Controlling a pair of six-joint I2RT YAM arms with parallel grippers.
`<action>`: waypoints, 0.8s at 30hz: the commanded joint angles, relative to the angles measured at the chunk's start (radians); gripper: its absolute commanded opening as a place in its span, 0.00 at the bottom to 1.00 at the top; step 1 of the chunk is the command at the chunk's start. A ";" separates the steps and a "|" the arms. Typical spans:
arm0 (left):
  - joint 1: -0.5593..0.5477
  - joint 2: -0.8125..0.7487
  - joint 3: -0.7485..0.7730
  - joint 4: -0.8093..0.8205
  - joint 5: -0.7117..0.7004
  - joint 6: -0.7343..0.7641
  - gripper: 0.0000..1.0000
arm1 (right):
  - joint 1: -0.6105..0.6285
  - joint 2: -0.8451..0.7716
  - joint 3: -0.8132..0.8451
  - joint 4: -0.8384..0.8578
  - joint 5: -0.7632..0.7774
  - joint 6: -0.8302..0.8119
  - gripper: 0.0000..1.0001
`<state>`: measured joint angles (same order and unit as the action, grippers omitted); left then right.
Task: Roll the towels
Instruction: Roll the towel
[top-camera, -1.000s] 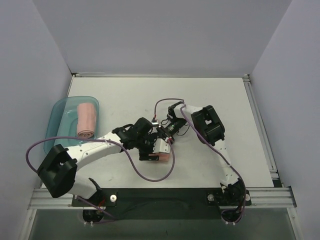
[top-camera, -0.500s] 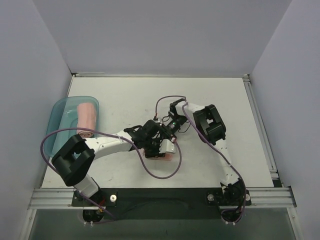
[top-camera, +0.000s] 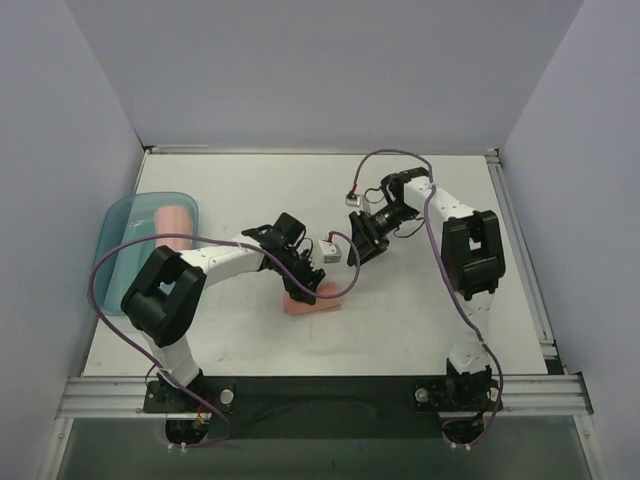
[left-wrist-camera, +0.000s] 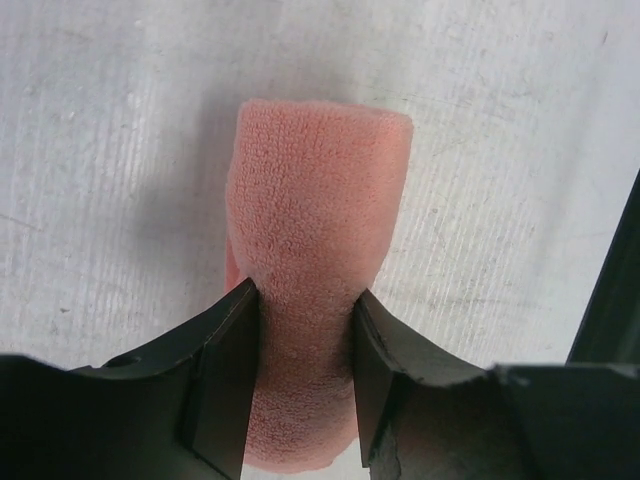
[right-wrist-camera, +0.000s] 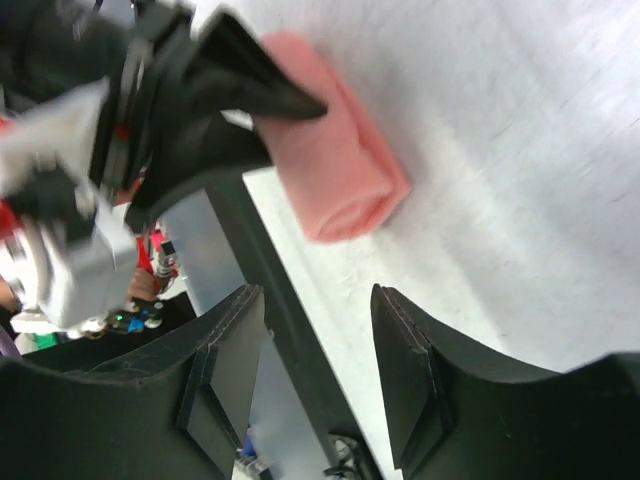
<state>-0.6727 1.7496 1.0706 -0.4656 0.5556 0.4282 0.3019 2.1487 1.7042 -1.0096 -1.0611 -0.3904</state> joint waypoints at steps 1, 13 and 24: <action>0.032 0.073 0.006 -0.096 -0.005 -0.045 0.36 | 0.020 -0.074 -0.122 0.028 -0.005 0.063 0.47; 0.107 0.205 0.077 -0.119 0.118 -0.075 0.46 | 0.088 -0.142 -0.353 0.296 -0.025 0.203 0.51; 0.116 0.228 0.097 -0.127 0.156 -0.082 0.50 | 0.146 -0.107 -0.400 0.486 0.004 0.308 0.51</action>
<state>-0.5545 1.9194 1.1908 -0.5495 0.7906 0.3237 0.4301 2.0602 1.3087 -0.5663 -1.0603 -0.1253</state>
